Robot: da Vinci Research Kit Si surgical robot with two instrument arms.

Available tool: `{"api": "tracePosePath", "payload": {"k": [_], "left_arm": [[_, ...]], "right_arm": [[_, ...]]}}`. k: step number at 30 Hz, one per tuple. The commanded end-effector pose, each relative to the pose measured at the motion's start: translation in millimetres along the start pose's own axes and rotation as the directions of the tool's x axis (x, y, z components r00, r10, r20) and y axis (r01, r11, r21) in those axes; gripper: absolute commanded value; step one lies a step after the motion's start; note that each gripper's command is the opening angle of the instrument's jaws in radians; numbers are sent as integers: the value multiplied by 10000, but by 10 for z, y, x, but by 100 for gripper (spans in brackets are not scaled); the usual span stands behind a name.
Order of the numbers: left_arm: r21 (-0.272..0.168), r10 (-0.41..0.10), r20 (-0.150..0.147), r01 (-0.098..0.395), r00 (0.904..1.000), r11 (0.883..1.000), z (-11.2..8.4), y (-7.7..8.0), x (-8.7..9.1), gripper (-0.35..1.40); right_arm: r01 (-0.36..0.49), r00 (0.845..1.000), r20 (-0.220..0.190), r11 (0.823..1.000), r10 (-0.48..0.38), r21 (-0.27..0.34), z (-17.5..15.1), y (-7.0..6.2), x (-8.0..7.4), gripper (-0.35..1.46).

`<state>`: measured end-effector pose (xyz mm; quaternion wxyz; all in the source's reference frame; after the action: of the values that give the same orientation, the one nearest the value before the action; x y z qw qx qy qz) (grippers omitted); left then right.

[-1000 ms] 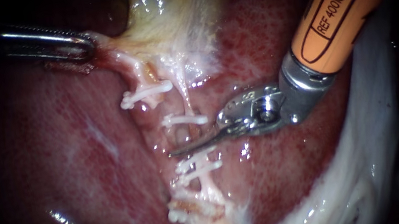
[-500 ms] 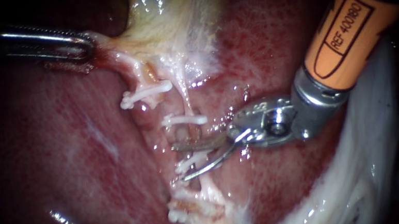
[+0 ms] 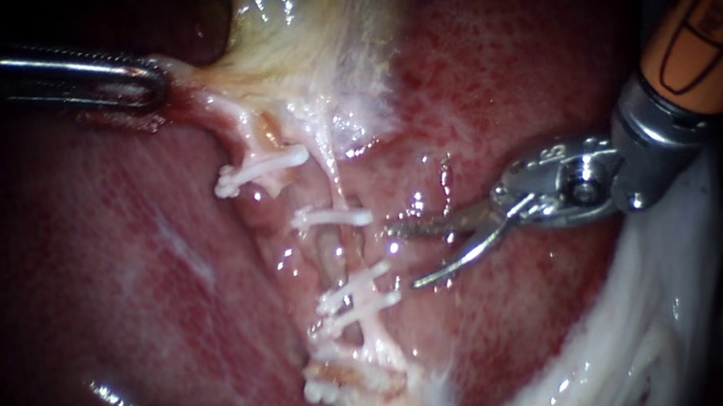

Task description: Go to the cutting position right tube

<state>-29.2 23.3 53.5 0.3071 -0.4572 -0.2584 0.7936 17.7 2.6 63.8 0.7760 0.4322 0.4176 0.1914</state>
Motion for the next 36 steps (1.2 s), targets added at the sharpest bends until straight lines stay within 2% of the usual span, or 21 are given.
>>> {"api": "tracePosePath", "payload": {"k": [1, 12, 18, 27, 36], "left_arm": [[8, -4, -3, 4, 10000, 10000, 0, 0, 0, -35], [4, -2, -2, 2, 10000, 10000, -1, 0, 0, -35], [3, -2, -2, 2, 10000, 10000, -1, 0, 0, -35], [1, 0, -1, 0, 10000, 10000, -2, 0, -1, -35], [2, -1, -1, 1, 10000, 10000, -2, 0, -1, -35]], "right_arm": [[-43, 10000, 79, 10000, 43, -4, 3, 3, -2, 145], [-363, 9979, 539, 9993, 357, 87, 36, 34, -15, 145], [-432, 9974, 591, 9989, 420, 197, 48, 40, -10, 145], [-603, 9982, 40, 9914, 602, 1164, 60, 39, -1, 145], [-581, 9956, -566, 9678, 741, 2449, 74, 29, 8, 145]]}}
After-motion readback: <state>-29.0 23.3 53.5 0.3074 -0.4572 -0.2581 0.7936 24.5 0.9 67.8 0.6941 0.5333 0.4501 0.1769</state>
